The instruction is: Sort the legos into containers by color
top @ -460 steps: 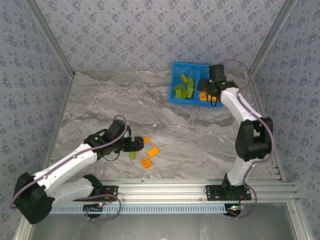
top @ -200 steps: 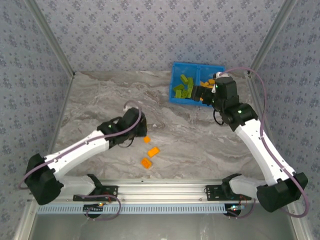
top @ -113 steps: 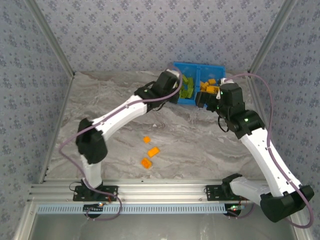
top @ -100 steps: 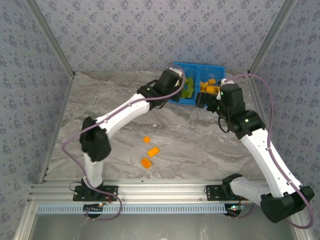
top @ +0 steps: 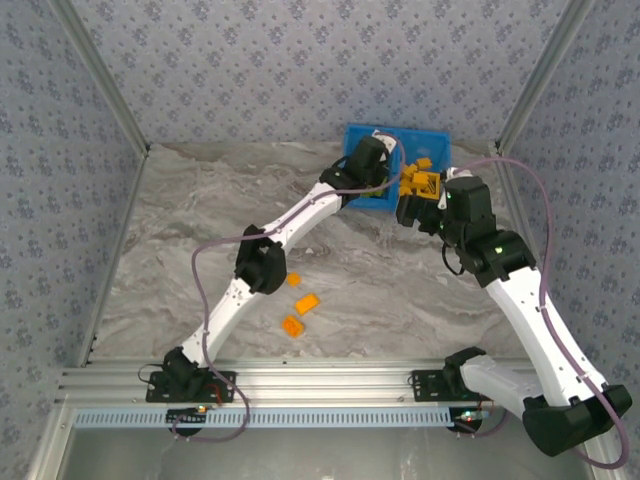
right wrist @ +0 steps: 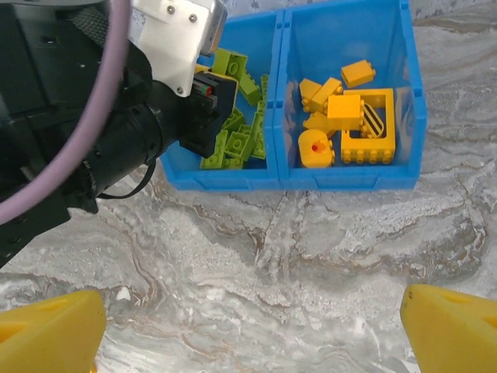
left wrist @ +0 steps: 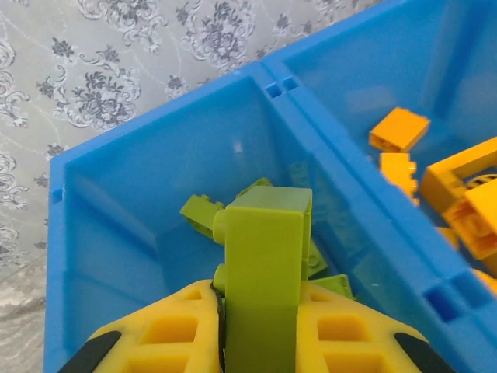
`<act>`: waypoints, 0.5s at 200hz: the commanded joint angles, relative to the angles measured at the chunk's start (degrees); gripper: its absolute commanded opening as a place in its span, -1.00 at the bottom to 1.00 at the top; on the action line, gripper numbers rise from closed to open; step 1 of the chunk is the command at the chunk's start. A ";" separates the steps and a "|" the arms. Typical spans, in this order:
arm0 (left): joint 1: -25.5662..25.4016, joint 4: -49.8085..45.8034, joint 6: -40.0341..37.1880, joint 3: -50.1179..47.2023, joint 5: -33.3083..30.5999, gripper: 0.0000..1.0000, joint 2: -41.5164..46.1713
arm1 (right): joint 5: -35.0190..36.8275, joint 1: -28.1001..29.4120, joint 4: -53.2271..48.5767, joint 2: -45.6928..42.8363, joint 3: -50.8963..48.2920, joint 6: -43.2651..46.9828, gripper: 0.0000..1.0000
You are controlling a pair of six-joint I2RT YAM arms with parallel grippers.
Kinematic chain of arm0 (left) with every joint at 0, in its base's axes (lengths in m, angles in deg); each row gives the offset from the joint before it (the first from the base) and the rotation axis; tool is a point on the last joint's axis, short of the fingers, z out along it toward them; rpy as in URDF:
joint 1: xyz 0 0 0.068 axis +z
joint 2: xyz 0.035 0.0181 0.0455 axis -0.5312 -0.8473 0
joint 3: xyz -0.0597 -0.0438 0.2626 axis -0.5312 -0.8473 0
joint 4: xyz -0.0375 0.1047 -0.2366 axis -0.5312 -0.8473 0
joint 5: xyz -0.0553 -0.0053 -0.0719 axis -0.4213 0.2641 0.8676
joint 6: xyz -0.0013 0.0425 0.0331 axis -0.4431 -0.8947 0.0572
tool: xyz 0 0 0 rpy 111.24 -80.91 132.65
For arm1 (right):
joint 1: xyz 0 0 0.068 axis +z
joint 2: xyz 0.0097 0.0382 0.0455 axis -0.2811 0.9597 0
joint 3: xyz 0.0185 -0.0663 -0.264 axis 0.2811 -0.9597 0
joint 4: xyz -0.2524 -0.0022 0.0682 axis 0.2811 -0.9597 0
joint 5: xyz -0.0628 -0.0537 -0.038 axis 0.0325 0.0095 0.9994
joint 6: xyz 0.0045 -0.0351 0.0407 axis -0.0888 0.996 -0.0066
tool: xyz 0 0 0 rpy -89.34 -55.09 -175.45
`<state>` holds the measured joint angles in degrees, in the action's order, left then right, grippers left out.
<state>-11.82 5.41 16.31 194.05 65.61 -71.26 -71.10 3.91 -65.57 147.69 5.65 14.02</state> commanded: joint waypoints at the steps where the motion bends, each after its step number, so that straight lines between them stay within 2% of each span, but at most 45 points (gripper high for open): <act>1: 0.70 8.76 -4.64 1.70 -3.85 -0.62 -0.90 | -1.99 -0.24 -0.89 -0.41 -0.31 1.27 1.00; 28: 1.43 10.95 -4.55 6.28 -5.06 -0.58 -4.08 | -2.67 -0.20 -1.11 -0.66 -0.29 0.57 1.00; 36: 1.58 11.69 -4.14 6.69 -4.87 -0.49 -4.14 | -2.83 -0.13 -1.01 -0.75 -0.40 0.18 1.00; 53: 1.69 13.32 -2.92 6.85 -6.05 -0.13 -3.39 | -3.54 -0.05 -0.75 -0.93 -1.01 -0.38 1.00; 66: 1.78 13.42 -1.84 7.13 -6.92 0.05 -2.30 | -3.93 -0.04 -0.70 -0.93 -1.25 -0.60 1.00; 81: 1.71 12.39 -0.33 7.13 -6.83 0.18 -0.22 | -4.22 0.03 -0.78 -0.84 -1.42 -0.85 1.00; 100: 1.62 9.24 2.35 7.13 -6.75 0.25 3.24 | -4.06 0.12 -1.13 -0.90 -1.18 -0.81 1.00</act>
<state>-9.91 15.62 15.22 198.90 59.97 -74.54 -74.21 3.91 -65.84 147.61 4.44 13.82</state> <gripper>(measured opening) 0.610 0.999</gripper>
